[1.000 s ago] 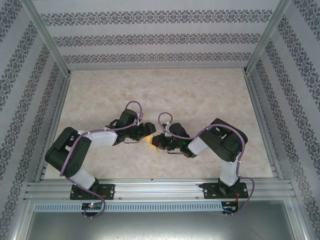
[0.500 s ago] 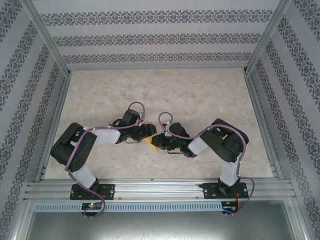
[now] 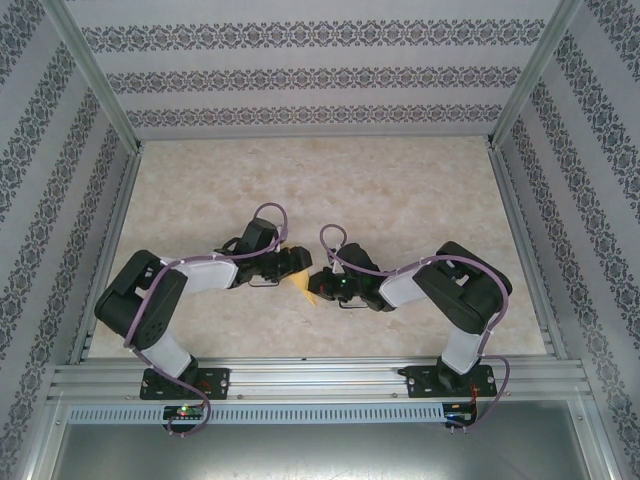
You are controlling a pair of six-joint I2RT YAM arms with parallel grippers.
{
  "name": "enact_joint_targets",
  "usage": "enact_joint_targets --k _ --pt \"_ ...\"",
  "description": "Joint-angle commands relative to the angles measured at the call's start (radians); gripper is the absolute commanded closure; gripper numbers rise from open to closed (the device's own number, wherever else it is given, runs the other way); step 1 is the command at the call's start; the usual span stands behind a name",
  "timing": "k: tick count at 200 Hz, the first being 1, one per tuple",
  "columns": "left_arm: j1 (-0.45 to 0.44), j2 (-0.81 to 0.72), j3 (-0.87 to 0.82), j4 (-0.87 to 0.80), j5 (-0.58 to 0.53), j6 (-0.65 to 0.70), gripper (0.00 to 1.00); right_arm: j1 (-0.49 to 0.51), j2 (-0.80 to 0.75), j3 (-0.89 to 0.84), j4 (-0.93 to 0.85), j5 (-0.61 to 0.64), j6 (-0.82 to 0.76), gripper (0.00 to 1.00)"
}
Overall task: Fold a paper plane with a square sheet of paper (pick it up from the middle)
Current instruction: Fold the wing for the fifth time at the center of the table.
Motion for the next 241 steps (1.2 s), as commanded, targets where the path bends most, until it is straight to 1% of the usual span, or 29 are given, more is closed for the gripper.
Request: enact_joint_targets --k 1,26,47,101,144,180,204,228,241 --pt "-0.006 -0.077 0.0 -0.035 -0.009 0.021 0.32 0.011 0.033 0.014 -0.06 0.001 -0.018 0.97" --pt "-0.007 -0.134 0.009 -0.074 -0.032 0.023 0.29 0.01 0.033 0.02 -0.087 0.008 -0.021 0.99" --pt "-0.006 -0.149 -0.002 -0.042 -0.01 0.017 0.28 0.012 0.039 0.031 -0.112 0.007 -0.024 0.99" --pt "-0.006 -0.049 0.023 0.041 0.061 0.007 0.26 0.012 0.054 0.039 -0.118 -0.002 -0.022 1.0" --pt "-0.007 0.021 0.066 -0.001 0.009 0.023 0.25 0.013 0.063 0.046 -0.128 -0.01 -0.022 1.0" --pt "0.008 0.071 0.068 -0.099 -0.094 -0.024 0.28 0.017 0.059 0.059 -0.18 -0.005 -0.032 1.0" --pt "0.03 0.094 0.048 -0.126 -0.105 -0.053 0.3 0.019 0.04 0.057 -0.209 0.002 -0.041 0.96" --pt "0.034 0.107 0.039 -0.153 -0.116 -0.05 0.33 0.018 0.01 0.065 -0.247 0.004 -0.061 0.89" --pt "0.037 0.106 0.032 -0.156 -0.114 -0.049 0.33 0.02 -0.012 0.065 -0.271 0.009 -0.077 0.84"
